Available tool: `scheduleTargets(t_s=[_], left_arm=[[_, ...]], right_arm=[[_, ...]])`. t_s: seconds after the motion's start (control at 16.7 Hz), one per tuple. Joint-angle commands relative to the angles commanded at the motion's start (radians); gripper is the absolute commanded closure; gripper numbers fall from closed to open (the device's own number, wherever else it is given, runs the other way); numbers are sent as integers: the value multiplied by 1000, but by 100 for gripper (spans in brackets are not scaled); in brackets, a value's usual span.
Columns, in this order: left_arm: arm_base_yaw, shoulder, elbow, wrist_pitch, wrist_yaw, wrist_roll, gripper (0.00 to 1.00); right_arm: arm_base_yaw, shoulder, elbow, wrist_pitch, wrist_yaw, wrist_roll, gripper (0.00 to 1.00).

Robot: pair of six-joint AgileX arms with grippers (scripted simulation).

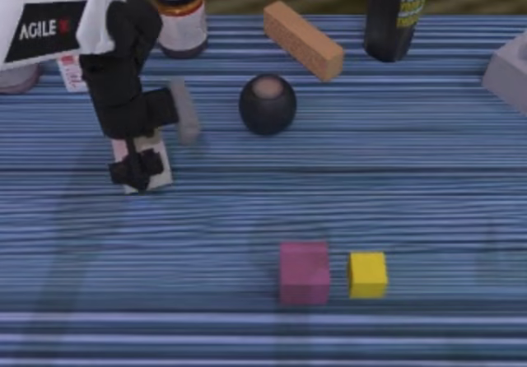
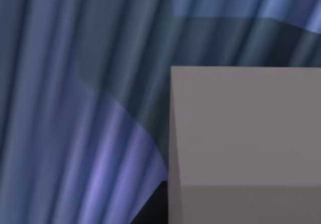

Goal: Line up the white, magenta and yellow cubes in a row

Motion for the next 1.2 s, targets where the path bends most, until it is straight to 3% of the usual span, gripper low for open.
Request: scheduleTargets(t_s=[0.3, 0.72, 1.2], left_arm=[[15, -60, 99, -168, -1, -3, 100], [-1, -83, 95, -176, -1, -4, 100], [-244, -382, -321, -86, -5, -58, 100]], right_arm=[[0, 0, 0, 0, 0, 0, 0], [0, 0, 0, 0, 0, 0, 0], [0, 0, 0, 0, 0, 0, 0]])
